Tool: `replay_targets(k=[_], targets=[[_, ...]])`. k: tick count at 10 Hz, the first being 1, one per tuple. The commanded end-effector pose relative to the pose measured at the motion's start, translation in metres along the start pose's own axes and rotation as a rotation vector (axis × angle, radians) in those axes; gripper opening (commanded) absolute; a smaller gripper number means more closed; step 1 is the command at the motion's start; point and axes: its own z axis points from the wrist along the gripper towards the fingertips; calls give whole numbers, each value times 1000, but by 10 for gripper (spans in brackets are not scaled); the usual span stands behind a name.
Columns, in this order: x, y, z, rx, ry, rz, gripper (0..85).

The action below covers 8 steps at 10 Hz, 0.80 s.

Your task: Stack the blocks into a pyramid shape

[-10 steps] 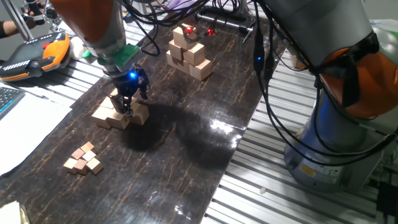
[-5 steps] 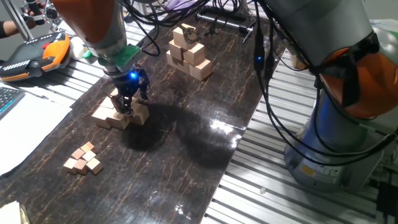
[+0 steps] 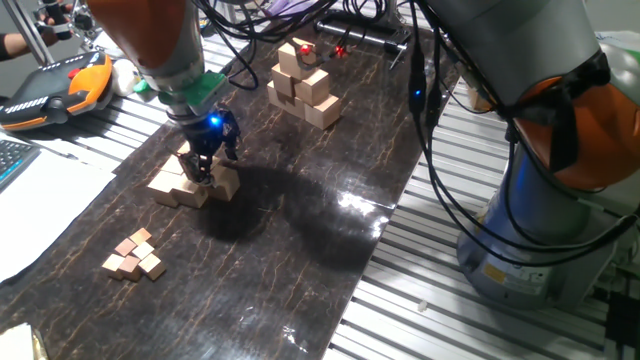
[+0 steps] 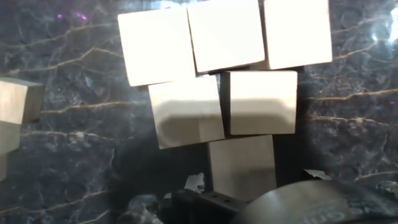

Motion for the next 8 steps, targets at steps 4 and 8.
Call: replay_targets(k=[4,8], targets=[[0,0,0,14,57,20,757],[-1,0,4,2,26,12,750]])
